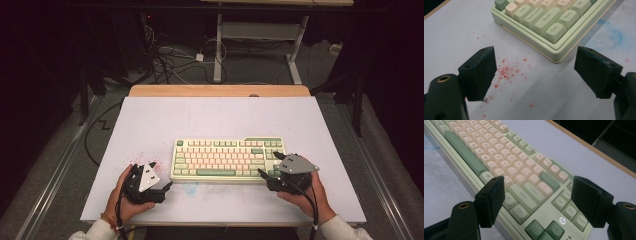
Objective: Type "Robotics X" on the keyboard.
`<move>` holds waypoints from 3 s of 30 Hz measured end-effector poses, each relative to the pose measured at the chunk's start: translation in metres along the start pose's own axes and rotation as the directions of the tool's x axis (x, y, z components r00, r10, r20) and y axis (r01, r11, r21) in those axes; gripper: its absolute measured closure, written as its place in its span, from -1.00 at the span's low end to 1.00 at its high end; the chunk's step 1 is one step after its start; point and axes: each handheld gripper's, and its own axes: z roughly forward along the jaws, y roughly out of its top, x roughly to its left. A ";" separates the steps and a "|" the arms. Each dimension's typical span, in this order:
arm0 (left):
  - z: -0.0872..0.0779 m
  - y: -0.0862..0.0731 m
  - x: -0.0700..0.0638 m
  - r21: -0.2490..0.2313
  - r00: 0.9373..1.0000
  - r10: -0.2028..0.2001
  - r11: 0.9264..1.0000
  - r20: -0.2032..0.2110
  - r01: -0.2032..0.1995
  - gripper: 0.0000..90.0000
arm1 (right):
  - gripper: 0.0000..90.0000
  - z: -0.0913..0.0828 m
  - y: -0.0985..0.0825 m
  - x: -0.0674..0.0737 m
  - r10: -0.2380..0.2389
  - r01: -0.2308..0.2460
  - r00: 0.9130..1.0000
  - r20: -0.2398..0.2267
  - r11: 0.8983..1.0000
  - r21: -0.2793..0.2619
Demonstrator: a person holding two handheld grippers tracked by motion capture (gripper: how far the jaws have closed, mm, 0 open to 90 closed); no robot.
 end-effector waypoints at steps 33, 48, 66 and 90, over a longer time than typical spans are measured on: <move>0.051 0.083 -0.035 -0.017 0.962 0.052 0.999 0.269 -0.049 0.93 | -0.38 0.013 0.003 0.003 -0.015 0.015 1.000 -0.005 1.000 0.021; 0.053 0.091 -0.039 -0.012 0.963 0.087 0.996 0.254 -0.087 0.57 | 0.10 0.012 0.001 -0.005 0.005 -0.005 1.000 -0.002 0.999 0.032; 0.040 0.087 -0.029 -0.085 0.984 0.073 0.995 0.162 -0.060 -0.41 | 1.00 0.038 0.002 -0.009 0.008 0.012 0.992 -0.127 0.988 0.156; 0.023 0.094 0.003 -0.015 0.981 0.042 0.999 0.188 -0.040 0.94 | 1.00 0.045 -0.002 -0.007 0.004 0.020 0.991 -0.131 0.983 0.182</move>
